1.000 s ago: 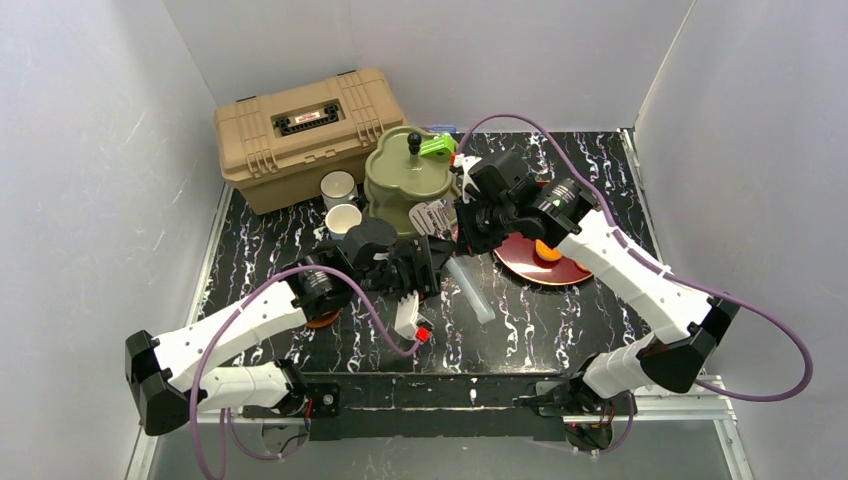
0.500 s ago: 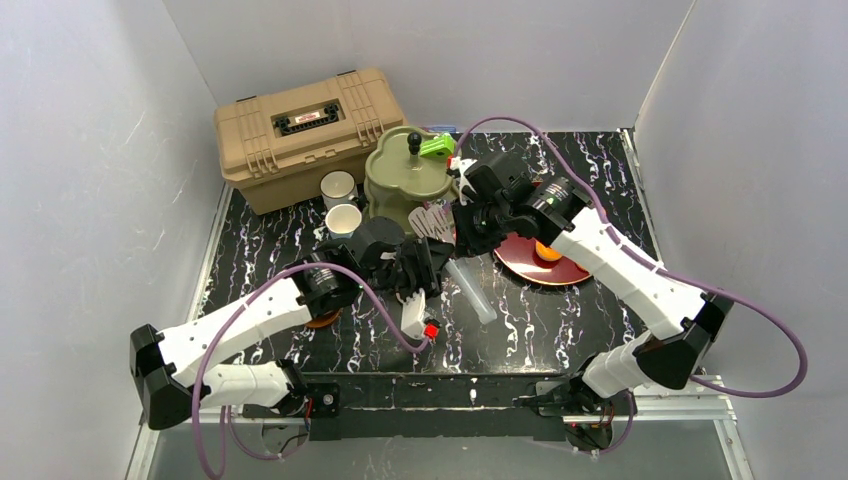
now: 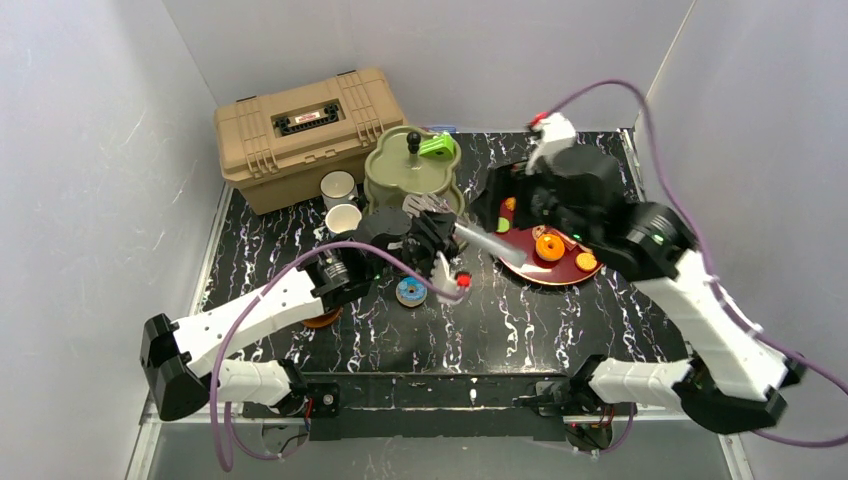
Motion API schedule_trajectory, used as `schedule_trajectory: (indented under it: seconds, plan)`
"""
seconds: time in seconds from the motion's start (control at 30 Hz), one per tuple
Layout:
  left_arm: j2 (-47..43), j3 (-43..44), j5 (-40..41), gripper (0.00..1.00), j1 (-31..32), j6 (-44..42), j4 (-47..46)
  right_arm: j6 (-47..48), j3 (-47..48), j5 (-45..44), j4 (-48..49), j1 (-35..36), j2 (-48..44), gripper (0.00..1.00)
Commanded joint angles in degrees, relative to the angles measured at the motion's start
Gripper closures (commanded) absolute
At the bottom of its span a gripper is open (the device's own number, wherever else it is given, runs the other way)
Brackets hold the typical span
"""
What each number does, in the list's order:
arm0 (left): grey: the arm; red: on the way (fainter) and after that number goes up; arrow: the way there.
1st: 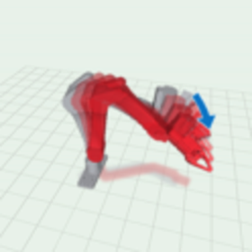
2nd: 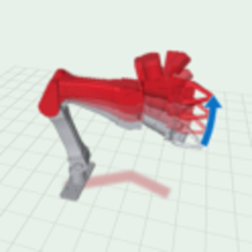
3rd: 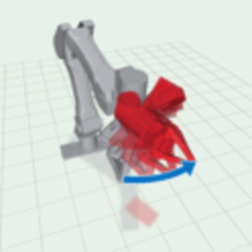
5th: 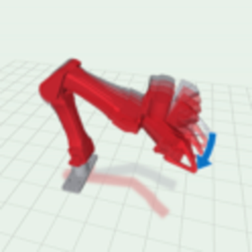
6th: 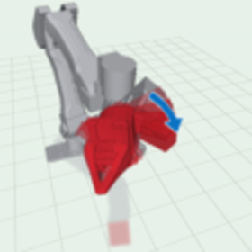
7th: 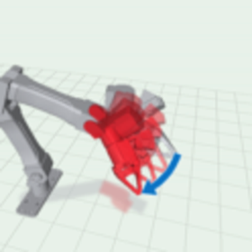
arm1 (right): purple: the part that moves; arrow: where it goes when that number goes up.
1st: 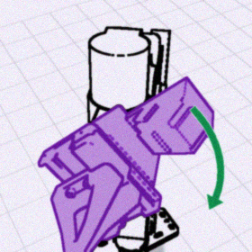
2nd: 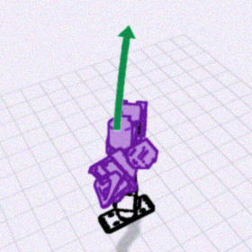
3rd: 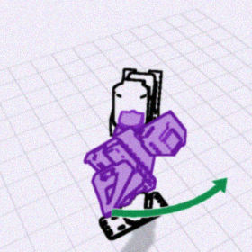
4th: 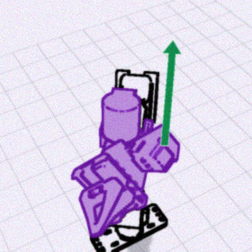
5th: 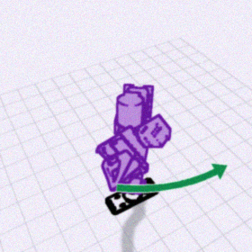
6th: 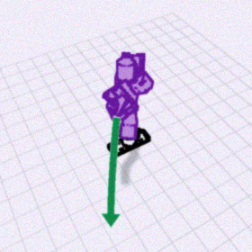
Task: Serve the afternoon tea
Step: Pick up the clamp from the center of the board.
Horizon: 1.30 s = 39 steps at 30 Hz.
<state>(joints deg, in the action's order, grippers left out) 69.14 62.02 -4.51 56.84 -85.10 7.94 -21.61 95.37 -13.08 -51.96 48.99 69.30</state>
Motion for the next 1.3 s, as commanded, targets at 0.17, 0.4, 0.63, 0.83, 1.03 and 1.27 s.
schedule_trajectory:
  seconds: [0.17,0.4,0.63,0.83,1.03,1.27]
  plan:
    - [3.5,16.0,16.1,1.0,0.3,35.0,-11.3,-6.8,-8.0,-11.9,22.1,0.2,-15.7,0.02]
    - [4.3,18.9,18.1,1.0,0.2,40.6,-11.4,-8.8,-9.4,-5.8,27.0,0.2,-13.0,0.02]
    - [3.8,18.7,18.3,1.0,0.2,43.6,-11.9,-11.2,-11.7,-5.8,35.1,0.1,-10.1,0.02]
    - [2.6,18.3,16.3,1.0,0.2,45.2,-11.9,-11.9,-13.5,-7.4,42.4,0.2,-8.7,0.02]
    - [1.6,17.1,15.2,1.0,0.2,45.9,-12.6,-13.8,-12.8,-3.4,45.1,0.2,-5.8,0.14]
    - [1.0,17.0,14.6,1.0,0.2,46.4,-12.7,-14.3,-12.0,-3.5,44.3,0.1,-4.0,0.21]
